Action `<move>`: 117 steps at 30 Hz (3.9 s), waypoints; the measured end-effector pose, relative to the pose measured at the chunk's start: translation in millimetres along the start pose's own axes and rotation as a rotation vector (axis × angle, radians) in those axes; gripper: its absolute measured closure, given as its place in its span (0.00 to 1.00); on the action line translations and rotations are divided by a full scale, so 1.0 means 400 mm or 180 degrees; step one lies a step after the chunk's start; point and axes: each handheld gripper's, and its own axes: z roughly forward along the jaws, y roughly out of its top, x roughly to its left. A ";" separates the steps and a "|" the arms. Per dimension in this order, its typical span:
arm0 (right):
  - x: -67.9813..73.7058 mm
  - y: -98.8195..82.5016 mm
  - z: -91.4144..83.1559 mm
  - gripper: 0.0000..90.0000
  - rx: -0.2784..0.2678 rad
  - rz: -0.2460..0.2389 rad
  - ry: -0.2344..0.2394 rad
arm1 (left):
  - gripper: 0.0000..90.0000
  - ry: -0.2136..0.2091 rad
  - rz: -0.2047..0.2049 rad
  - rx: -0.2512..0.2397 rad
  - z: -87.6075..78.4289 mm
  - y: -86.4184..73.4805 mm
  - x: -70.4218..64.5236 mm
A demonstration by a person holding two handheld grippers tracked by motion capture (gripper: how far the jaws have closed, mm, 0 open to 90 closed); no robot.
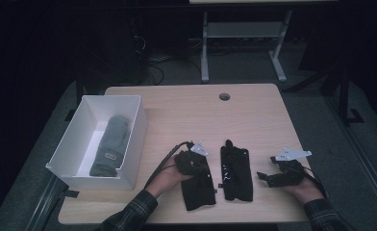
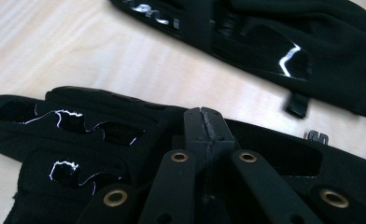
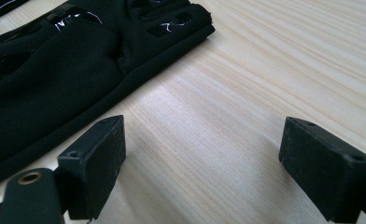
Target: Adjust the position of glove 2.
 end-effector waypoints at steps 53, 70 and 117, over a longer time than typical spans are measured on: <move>0.001 0.002 0.001 0.17 0.0005 -0.0038 0.0011 | 0.89 0.0560 -0.0617 -0.0017 -0.082 -0.097 0.038; 0.036 0.054 0.005 0.99 0.0030 -0.0218 0.0397 | 0.99 0.0351 -0.0894 -0.0415 -0.125 -0.058 0.082; 0.210 0.180 0.159 1.00 0.0119 -0.0618 0.0894 | 0.99 -0.0174 -0.1059 -0.0986 -0.138 0.045 0.081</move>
